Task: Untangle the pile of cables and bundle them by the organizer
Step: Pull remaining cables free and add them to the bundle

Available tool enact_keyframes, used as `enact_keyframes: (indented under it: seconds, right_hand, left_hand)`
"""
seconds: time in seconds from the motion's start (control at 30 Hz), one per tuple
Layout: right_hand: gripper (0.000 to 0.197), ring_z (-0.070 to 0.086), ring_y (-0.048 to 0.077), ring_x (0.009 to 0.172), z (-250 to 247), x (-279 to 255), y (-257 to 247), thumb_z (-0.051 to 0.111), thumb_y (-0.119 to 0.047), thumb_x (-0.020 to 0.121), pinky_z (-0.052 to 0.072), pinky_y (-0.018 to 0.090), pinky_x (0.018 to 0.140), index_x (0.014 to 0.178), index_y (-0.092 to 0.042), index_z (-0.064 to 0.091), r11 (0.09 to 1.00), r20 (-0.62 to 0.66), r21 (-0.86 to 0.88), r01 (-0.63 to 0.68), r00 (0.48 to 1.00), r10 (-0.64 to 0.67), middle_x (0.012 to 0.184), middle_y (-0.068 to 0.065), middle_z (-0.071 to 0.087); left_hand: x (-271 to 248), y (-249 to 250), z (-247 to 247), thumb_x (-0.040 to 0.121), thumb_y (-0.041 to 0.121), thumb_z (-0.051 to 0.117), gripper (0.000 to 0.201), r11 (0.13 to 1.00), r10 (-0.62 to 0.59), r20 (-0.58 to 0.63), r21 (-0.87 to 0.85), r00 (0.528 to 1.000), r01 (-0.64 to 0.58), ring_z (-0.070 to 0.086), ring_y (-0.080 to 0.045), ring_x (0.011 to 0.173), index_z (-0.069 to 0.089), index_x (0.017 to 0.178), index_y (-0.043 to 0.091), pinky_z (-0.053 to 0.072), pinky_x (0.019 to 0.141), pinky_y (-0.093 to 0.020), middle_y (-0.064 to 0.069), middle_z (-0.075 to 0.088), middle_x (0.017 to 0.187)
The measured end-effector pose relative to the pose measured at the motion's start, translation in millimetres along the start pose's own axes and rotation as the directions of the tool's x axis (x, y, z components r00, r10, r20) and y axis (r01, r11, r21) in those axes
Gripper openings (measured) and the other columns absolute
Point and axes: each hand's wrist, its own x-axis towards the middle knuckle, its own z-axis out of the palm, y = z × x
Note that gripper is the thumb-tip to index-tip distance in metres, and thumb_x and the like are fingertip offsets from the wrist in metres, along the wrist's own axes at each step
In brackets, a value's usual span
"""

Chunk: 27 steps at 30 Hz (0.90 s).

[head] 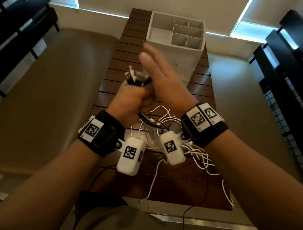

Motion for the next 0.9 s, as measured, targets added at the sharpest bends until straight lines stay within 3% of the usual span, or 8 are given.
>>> enact_keyframes:
  seconds: [0.07, 0.13, 0.23, 0.3, 0.4, 0.57, 0.7, 0.9]
  right_hand:
    - [0.06, 0.067, 0.004, 0.113, 1.5, -15.5, 15.7, 0.051, -0.054, 0.103, 0.054, 0.036, 0.105, 0.15, -0.016, 0.046, 0.984, 0.138, 0.103, -0.148, 0.981, 0.133, 0.129, -0.003, 0.066]
    - [0.054, 0.073, 0.013, 0.102, 4.4, -33.7, 29.7, 0.062, -0.054, 0.098, 0.059, 0.04, 0.098, 0.135, -0.015, 0.057, 0.974, 0.297, 0.021, -0.224, 0.932, 0.208, 0.115, 0.003, 0.073]
    - [0.032, 0.069, 0.022, 0.067, 6.7, -51.0, 44.4, 0.074, -0.034, 0.096, 0.059, 0.029, 0.064, 0.104, -0.004, 0.068, 0.949, 0.432, -0.203, -0.243, 0.847, 0.309, 0.08, 0.014, 0.072]
    - [0.028, 0.063, 0.027, 0.055, 6.9, -54.8, 54.3, 0.074, -0.03, 0.095, 0.052, 0.032, 0.051, 0.088, -0.004, 0.067, 0.927, 0.371, -0.323, -0.189, 0.876, 0.308, 0.067, 0.01, 0.066]
    - [0.03, 0.061, 0.013, 0.053, -1.6, -65.4, 70.2, 0.07, -0.039, 0.097, 0.047, 0.024, 0.052, 0.071, -0.025, 0.063, 0.876, 0.266, -0.465, -0.129, 0.923, 0.277, 0.061, -0.003, 0.065]
    - [0.038, 0.047, 0.006, 0.048, -7.2, -93.3, 89.2, 0.068, -0.036, 0.099, 0.035, 0.018, 0.05, 0.064, -0.033, 0.054, 0.899, 0.218, -0.418, -0.129, 0.947, 0.237, 0.055, -0.007, 0.051]
    - [0.037, 0.053, 0.017, 0.056, -12.0, -111.7, 108.6, 0.068, -0.05, 0.095, 0.045, 0.04, 0.058, 0.077, -0.018, 0.064, 0.887, 0.239, -0.412, -0.21, 0.914, 0.327, 0.068, 0.009, 0.06]
    - [0.045, 0.056, 0.018, 0.057, -45.2, -129.6, 137.8, 0.067, -0.048, 0.097, 0.045, 0.037, 0.058, 0.078, -0.007, 0.07, 0.722, 0.181, -0.648, -0.242, 0.872, 0.455, 0.07, 0.012, 0.067]
  left_hand:
    - [2.6, 3.9, -7.9, 0.1, 0.007, 0.06, 0.014, 0.996, 0.019, 0.024, -0.086, 1.0, -0.017, 0.041, -0.009, 0.046, 0.061, 0.086, 0.011, 0.033, 0.04, -0.02, -0.001, 0.047, 0.064]
    - [1.3, 2.7, -14.2, 0.103, 0.016, 0.064, 0.023, 0.976, 0.008, 0.072, -0.219, 0.997, 0.008, 0.043, -0.009, 0.048, 0.057, 0.081, 0.015, 0.039, 0.043, -0.021, 0.002, 0.046, 0.063]
    - [-0.6, 4.7, -17.4, 0.105, 0.033, 0.061, 0.039, 0.954, 0.001, 0.07, -0.3, 0.998, 0.021, 0.02, -0.005, 0.039, 0.048, 0.07, 0.022, 0.02, 0.035, -0.019, 0.01, 0.028, 0.05]
    - [-1.8, 9.4, -20.0, 0.106, 0.043, 0.056, 0.045, 0.945, -0.01, 0.039, -0.328, 0.999, 0.022, 0.02, -0.005, 0.036, 0.047, 0.068, 0.022, 0.019, 0.033, -0.019, 0.01, 0.027, 0.046]
    - [-2.8, 20.3, -29.9, 0.107, 0.04, 0.056, 0.055, 0.936, -0.014, 0.01, -0.352, 1.0, 0.016, 0.019, -0.006, 0.034, 0.036, 0.058, 0.024, 0.021, 0.03, -0.019, 0.01, 0.023, 0.043]
    - [-7.1, 19.8, -21.4, 0.105, 0.029, 0.055, 0.057, 0.954, 0.003, 0.064, -0.3, 0.998, 0.016, 0.017, -0.006, 0.033, 0.028, 0.054, 0.025, 0.02, 0.03, -0.019, 0.01, 0.021, 0.042]
    - [-2.1, 16.1, -28.0, 0.105, 0.026, 0.052, 0.059, 0.935, -0.016, 0.092, -0.352, 0.996, 0.047, 0.016, -0.005, 0.031, 0.022, 0.054, 0.027, 0.019, 0.028, -0.019, 0.01, 0.02, 0.04]
    - [-2.2, 13.5, -45.8, 0.104, 0.025, 0.051, 0.058, 0.929, -0.004, 0.044, -0.371, 0.999, 0.021, 0.016, -0.005, 0.031, 0.027, 0.051, 0.025, 0.019, 0.028, -0.019, 0.011, 0.02, 0.039]
